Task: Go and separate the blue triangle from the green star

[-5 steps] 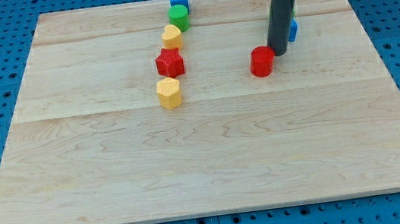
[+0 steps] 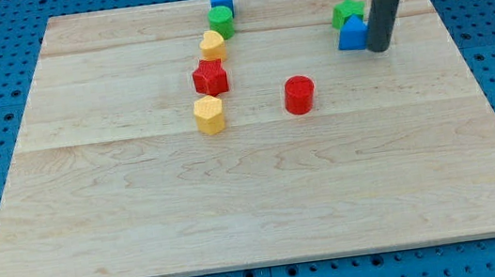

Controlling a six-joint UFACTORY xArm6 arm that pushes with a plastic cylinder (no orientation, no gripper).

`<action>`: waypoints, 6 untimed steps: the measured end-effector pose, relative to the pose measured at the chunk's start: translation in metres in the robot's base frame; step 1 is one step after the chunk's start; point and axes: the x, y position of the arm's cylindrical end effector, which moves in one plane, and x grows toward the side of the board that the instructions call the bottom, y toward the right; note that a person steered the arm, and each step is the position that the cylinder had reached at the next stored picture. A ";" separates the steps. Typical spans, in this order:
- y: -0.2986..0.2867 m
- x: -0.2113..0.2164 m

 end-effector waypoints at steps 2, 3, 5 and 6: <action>0.000 -0.031; -0.002 -0.052; -0.021 -0.055; -0.023 -0.044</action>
